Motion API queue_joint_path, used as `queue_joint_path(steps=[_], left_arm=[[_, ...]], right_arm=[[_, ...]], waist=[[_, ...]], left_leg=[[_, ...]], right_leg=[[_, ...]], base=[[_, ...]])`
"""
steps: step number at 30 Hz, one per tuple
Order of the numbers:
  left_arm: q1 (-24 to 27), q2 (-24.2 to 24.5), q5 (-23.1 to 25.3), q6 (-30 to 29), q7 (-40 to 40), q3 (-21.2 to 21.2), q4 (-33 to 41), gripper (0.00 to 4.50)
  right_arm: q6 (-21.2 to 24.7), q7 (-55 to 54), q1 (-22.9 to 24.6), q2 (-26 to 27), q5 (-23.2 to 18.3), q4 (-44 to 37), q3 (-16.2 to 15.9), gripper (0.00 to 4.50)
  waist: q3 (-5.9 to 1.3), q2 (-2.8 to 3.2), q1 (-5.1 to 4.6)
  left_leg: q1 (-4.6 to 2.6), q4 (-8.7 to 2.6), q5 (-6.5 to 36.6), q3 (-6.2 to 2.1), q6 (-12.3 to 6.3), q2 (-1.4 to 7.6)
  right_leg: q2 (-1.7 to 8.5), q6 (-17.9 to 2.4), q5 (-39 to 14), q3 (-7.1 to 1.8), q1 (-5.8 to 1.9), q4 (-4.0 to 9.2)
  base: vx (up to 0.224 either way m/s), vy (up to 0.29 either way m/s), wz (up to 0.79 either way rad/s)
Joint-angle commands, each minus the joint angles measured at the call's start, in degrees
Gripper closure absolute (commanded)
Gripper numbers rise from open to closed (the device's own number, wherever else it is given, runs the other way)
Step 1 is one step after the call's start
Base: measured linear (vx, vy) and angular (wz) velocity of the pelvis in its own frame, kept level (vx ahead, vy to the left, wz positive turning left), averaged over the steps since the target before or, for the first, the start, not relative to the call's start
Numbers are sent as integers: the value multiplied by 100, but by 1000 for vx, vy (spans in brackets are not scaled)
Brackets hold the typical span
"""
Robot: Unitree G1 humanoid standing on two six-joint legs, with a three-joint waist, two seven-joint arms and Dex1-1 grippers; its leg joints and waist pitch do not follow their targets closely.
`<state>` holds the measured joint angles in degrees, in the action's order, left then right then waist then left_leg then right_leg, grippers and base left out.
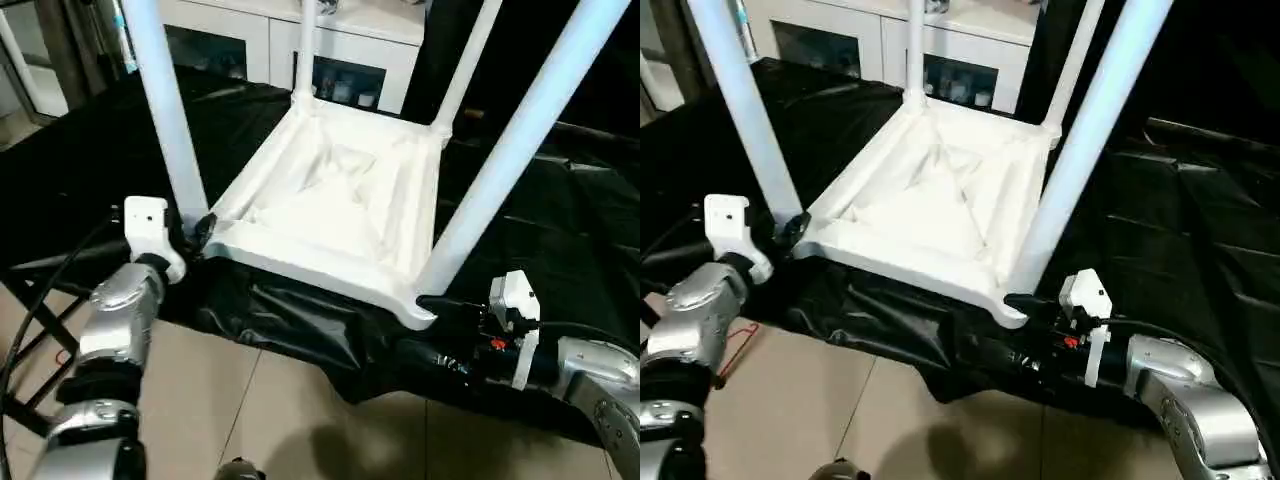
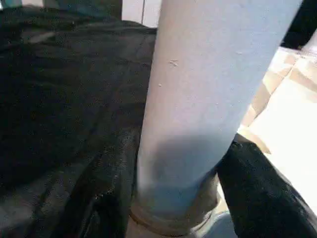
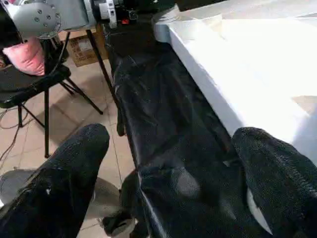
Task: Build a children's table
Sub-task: Flip table
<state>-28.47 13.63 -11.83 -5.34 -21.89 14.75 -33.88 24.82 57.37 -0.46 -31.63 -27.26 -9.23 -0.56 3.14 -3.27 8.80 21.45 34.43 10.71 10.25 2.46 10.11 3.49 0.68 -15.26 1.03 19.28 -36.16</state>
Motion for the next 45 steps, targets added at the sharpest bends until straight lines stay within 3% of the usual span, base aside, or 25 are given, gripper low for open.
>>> queue_joint_path(steps=[1,5,7,9,15,17,24,28,34,45], left_arm=[[17,-775,-1013,-616,235,32,620,225],[39,-1100,-1145,-812,523,35,868,225],[52,-1260,-1126,-914,659,4,972,225],[73,-1402,-1147,-1117,772,50,1127,225],[112,-1681,-1361,-1583,1044,129,1554,226],[103,-1779,-1425,-1638,1159,77,1617,226],[119,-1919,-1384,-1812,1250,77,1755,226],[150,-1951,-1379,-1927,1313,83,1884,226],[216,-1936,-1382,-2006,1300,42,1966,226],[342,-1985,-1316,-2207,1238,-126,2144,226]], right_arm=[[59,-86,-20,66,-48,-260,-140,0],[59,-111,-21,111,-31,-287,-197,0],[46,-121,-35,130,-13,-274,-218,0],[15,-188,-76,167,44,-189,-208,0],[-134,-1438,-608,743,534,746,31,0],[-205,-1875,-947,1297,324,1220,208,0],[-338,-2122,-1494,1943,-31,2011,459,0],[-479,-2121,-1823,2307,-157,2444,646,0],[-828,-2718,-2460,2646,-75,3467,913,0],[-1265,-3148,-3641,2999,-816,4987,1962,0]], waist=[[-304,-2,-45],[-322,-33,6],[-365,-48,13],[-348,-41,-4],[-335,-7,-125],[-357,18,-140],[-395,0,-124],[-435,2,-107],[-413,24,-130],[-414,12,-141]], left_leg=[[-164,-437,885,-146,-141,406],[-113,-409,599,-134,-278,372],[-72,-349,192,-134,-422,348],[-65,-349,234,-128,-471,341],[-79,-384,405,-130,-303,332],[-88,-376,360,-121,-248,333],[-75,-342,74,-105,-365,330],[-34,-294,-317,-98,-506,313],[-49,-322,-92,-82,-361,320],[-40,-338,69,-66,-317,321]], right_leg=[[527,-1350,401,-193,-48,392],[523,-1265,495,-194,-77,388],[482,-1237,1099,-182,-77,323],[481,-1227,1141,-178,-65,330],[472,-1285,612,-168,-34,378],[466,-1322,711,-179,-34,356],[456,-1359,1320,-169,-62,295],[438,-1363,1941,-155,-55,217],[444,-1371,1543,-163,-29,245],[449,-1310,1346,-161,-23,241]], base=[[0,0,0],[0,0,0],[0,0,0],[0,0,0],[0,0,0],[0,0,0],[0,0,0],[0,0,0],[0,0,0],[0,0,0]])
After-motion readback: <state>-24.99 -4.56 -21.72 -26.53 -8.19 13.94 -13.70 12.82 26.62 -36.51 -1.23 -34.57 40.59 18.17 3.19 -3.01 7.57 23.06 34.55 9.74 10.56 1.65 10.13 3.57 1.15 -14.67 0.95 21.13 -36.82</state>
